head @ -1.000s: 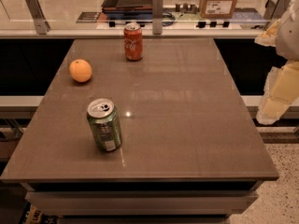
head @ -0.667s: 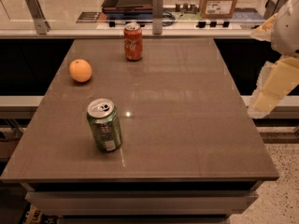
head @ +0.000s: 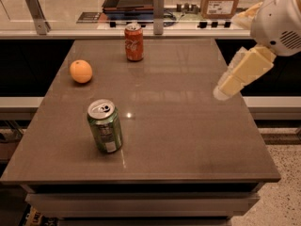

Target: Pick orange

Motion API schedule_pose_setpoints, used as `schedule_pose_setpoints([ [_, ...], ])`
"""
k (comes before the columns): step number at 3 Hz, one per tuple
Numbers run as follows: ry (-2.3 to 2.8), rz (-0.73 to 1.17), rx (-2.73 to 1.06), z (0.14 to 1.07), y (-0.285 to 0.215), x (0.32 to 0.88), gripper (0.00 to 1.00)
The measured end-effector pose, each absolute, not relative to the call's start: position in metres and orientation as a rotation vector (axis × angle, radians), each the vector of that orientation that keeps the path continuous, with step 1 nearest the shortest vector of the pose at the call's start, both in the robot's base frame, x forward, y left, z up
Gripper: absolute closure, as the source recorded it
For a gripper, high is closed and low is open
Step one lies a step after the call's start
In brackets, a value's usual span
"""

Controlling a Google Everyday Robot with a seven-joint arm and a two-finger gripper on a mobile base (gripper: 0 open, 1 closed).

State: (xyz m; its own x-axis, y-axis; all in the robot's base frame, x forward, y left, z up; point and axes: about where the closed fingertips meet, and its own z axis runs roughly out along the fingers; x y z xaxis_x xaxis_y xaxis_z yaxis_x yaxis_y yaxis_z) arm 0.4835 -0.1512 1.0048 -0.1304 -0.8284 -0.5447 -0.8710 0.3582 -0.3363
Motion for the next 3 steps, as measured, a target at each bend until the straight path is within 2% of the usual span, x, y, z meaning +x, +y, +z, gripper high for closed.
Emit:
schedule_pose_setpoints([
  [3,1.701,0.298,-1.211,1.015,-0.061,0.535,0.0],
])
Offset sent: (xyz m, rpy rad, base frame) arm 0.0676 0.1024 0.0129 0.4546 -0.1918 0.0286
